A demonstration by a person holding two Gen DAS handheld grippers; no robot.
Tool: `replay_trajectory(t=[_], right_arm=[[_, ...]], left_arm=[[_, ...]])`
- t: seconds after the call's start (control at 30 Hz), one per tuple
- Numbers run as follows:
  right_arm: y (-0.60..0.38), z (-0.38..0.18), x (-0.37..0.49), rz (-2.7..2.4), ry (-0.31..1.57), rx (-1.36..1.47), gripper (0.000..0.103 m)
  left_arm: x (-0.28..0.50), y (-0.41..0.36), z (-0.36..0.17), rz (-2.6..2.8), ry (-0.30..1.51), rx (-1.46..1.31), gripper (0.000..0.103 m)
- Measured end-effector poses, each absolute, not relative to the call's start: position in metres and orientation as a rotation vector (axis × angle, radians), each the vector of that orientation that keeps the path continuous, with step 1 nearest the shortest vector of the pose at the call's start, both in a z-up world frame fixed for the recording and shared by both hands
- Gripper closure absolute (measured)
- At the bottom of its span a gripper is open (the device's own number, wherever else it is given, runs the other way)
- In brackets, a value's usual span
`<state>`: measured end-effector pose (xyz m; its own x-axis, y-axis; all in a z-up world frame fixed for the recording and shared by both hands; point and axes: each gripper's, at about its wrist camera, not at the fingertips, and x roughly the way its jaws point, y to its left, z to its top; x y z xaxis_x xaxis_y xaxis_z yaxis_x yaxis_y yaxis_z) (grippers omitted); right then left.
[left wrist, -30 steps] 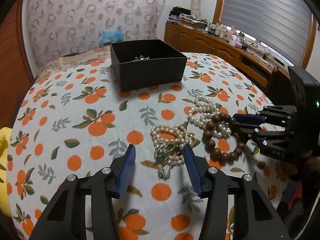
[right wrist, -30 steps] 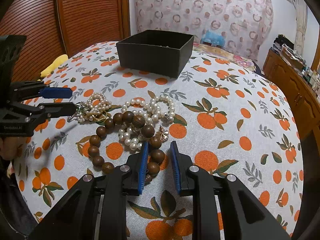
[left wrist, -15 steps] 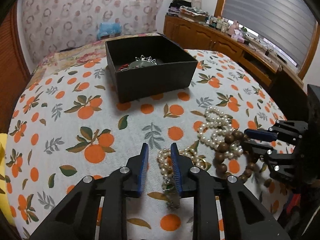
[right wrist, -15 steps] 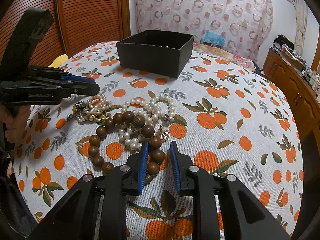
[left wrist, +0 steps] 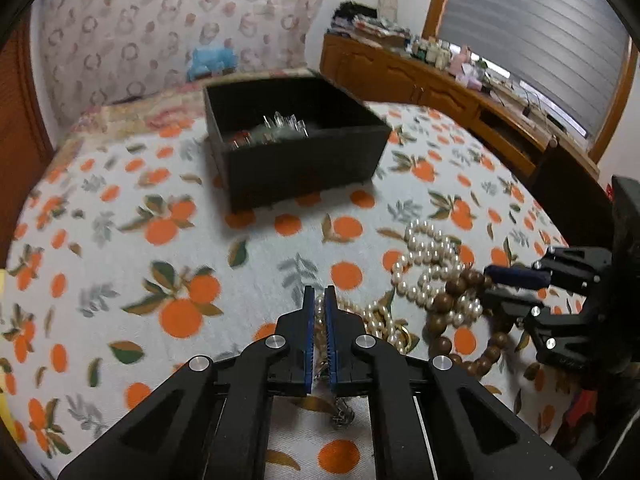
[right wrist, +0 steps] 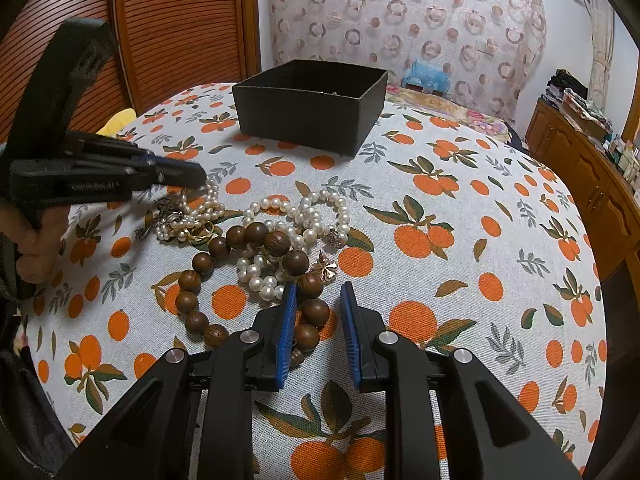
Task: Organize jewelry
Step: 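Carry the pearl necklace toward the box with the left tool while the right tool lifts the bead bracelet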
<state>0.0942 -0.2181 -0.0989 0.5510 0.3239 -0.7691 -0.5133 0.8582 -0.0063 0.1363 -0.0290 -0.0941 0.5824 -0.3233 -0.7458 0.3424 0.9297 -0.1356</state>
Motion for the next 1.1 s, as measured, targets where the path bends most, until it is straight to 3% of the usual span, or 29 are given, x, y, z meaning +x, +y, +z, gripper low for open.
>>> replay_trajectory(t=[0.13,0.23,1.1], right_arm=[[-0.219,-0.099,0.094,0.503,0.854,-0.239,0.079],[-0.218,-0.097,0.093,0.513,0.849,-0.239,0.088],[-0.211,-0.003,0.090,0.589,0.647,-0.205,0.088]], left_arm=[[0.127,-0.027,-0.073,-0.372,0.804,0.029,0.099],[0.121,-0.025,-0.058,-0.369,0.766,0.020,0.099],[0.094,-0.018,0.046,-0.367,0.520,0.024,0.099]])
